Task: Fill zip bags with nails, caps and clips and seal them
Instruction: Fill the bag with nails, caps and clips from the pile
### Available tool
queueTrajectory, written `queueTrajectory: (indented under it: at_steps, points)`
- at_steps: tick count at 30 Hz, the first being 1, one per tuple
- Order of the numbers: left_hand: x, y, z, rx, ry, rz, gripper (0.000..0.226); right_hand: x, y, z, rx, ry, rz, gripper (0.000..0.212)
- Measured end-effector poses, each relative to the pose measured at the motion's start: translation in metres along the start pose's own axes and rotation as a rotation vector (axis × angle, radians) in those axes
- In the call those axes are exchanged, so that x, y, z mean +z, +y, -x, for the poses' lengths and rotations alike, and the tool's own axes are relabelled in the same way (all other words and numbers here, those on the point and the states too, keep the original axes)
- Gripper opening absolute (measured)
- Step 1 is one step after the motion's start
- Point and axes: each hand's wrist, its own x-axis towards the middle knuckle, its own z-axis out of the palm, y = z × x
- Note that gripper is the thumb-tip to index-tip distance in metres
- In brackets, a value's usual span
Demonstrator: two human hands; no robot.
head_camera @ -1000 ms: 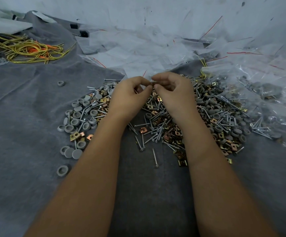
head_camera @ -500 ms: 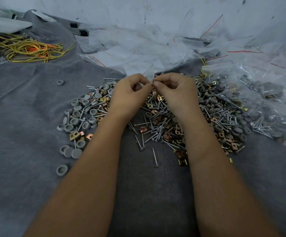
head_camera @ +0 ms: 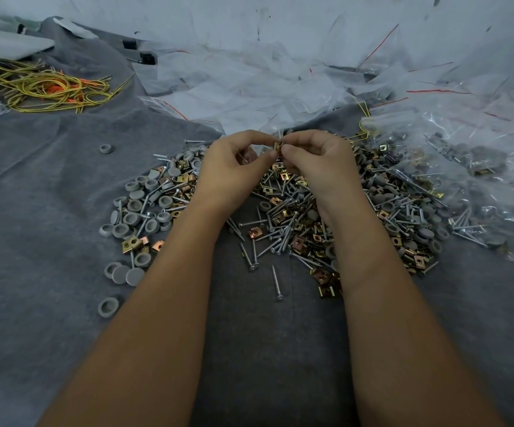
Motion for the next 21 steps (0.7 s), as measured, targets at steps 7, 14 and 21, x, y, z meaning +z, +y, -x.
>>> queueTrajectory:
  at_steps: [7,14,21]
  points:
    - [-0.0005,0.0,-0.0001,-0.017,-0.003,0.009,0.011,-0.0008,-0.0007,0.0021,-0.076,-0.025,0.14,0.018]
    - [0.0001,0.0017,0.0009,-0.037,-0.008,-0.025,0.011,0.0006,0.0045,-0.001,-0.153,-0.054,0.31,0.022]
    - [0.0,0.0024,0.0017,-0.055,-0.016,-0.005,0.012,0.0031,0.0083,0.0001,-0.219,-0.042,0.325,0.02]
